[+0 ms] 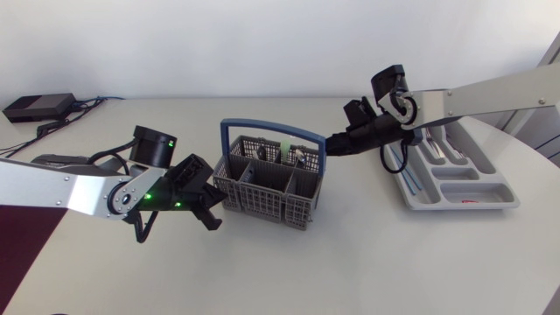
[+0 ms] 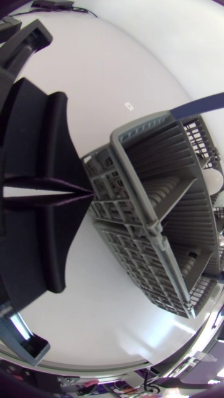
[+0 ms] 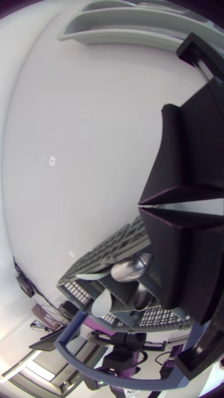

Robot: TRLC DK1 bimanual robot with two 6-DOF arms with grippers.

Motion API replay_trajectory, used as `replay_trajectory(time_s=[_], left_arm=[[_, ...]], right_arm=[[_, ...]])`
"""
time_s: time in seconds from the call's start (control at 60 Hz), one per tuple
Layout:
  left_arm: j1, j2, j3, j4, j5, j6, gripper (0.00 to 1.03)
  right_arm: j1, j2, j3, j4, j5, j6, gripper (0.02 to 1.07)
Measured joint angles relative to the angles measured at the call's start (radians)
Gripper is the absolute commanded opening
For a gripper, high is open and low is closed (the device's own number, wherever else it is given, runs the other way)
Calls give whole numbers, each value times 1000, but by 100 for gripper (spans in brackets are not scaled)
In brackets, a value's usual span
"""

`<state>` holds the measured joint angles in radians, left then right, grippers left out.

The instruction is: Unload the cutlery basket into the drawer organizer.

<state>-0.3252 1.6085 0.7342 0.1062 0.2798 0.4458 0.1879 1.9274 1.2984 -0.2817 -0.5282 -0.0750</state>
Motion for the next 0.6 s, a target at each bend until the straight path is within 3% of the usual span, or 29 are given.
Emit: replay_trajectory(time_s=[0.6], left_arm=[[39,164,163,43,-8,0,4]], right_arm=[[59,-208,-235,-1,-41,-7,13]])
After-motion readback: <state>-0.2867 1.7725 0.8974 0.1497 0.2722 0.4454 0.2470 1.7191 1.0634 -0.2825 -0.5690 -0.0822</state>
